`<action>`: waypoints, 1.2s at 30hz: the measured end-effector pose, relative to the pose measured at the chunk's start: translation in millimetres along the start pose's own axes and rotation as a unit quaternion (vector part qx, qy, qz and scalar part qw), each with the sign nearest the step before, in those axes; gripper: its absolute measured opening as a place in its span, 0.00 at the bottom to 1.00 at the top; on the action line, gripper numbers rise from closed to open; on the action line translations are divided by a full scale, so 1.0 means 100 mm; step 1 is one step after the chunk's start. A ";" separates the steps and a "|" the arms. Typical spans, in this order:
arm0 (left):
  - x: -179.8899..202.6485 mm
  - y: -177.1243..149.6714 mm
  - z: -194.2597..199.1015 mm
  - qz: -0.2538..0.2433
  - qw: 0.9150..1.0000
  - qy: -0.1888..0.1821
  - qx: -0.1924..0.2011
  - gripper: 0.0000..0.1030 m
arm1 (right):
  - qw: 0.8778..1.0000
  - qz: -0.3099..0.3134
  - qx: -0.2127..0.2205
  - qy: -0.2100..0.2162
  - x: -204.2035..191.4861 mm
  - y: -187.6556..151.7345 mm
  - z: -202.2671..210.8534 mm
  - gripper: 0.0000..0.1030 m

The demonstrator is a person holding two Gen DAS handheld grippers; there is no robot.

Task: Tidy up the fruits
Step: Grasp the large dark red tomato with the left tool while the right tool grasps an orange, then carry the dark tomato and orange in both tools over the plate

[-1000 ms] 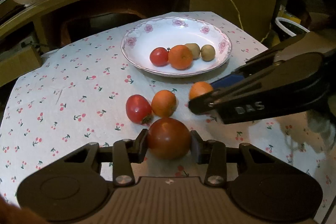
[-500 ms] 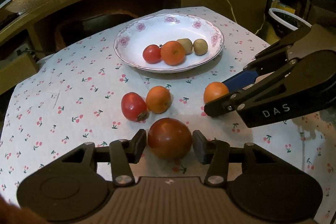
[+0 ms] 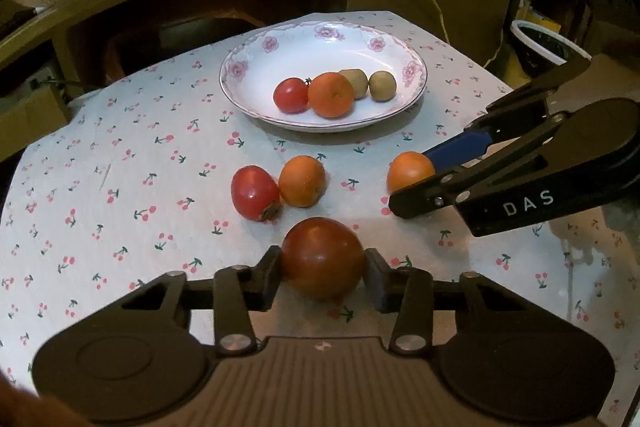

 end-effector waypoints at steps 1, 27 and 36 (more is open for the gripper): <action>0.00 0.00 0.00 -0.002 1.000 0.001 0.000 0.46 | 1.000 -0.001 -0.001 0.001 0.00 0.00 0.00 0.39; -0.01 0.06 0.07 -0.002 1.000 0.004 0.007 0.44 | 1.000 -0.004 -0.005 -0.011 0.00 0.02 0.01 0.29; -0.03 0.32 0.20 0.002 0.999 0.010 0.040 0.44 | 1.000 -0.013 0.022 -0.008 0.00 0.15 0.15 0.29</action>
Point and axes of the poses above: each gripper's, at about its wrist camera, not at the fingertips, and z roughly against the way its jaws point, x to its right, y to its top, the point moved 8 cm from there along -z, roughly the way its jaws point, and after that the axes turned 9 degrees about -x, right-handed, at the moved point
